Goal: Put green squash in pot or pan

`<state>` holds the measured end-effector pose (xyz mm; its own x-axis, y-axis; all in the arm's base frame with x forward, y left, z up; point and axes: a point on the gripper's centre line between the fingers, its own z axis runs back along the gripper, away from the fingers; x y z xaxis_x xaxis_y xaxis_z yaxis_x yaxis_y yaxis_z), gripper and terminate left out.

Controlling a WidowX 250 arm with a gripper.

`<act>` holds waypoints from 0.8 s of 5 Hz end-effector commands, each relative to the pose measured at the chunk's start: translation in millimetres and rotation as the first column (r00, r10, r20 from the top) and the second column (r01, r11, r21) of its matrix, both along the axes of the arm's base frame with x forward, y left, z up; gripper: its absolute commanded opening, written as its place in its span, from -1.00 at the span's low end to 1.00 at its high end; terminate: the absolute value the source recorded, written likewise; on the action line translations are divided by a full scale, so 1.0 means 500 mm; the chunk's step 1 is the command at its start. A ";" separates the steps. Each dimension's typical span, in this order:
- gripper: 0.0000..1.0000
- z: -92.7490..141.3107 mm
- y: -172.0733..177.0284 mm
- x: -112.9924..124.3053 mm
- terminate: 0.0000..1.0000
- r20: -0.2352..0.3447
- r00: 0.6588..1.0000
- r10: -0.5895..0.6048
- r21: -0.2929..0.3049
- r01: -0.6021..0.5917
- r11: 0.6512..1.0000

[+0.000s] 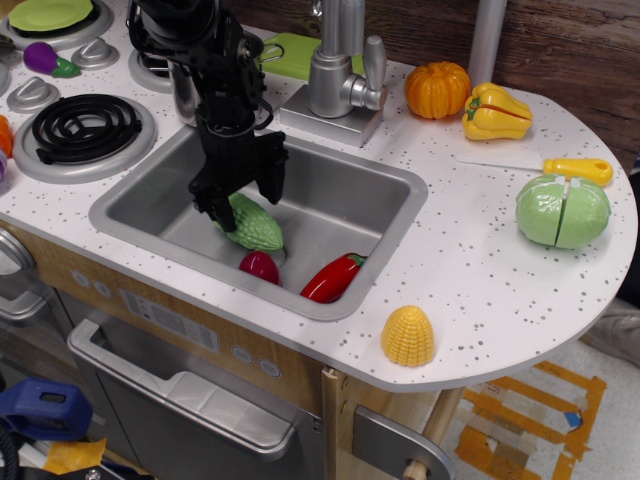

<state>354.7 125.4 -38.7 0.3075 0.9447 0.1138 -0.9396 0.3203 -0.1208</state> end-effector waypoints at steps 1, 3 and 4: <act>1.00 -0.002 0.010 -0.003 -1.00 0.029 1.000 -0.002 -0.034 0.003 0.999; 1.00 -0.031 0.026 0.009 -1.00 0.064 0.998 -0.027 -0.058 0.030 0.998; -1.00 -0.010 0.030 0.010 -1.00 0.045 0.999 -0.013 -0.016 0.014 1.000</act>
<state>339.0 138.9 -59.9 0.3235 0.9422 0.0876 -0.9435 0.3282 -0.0453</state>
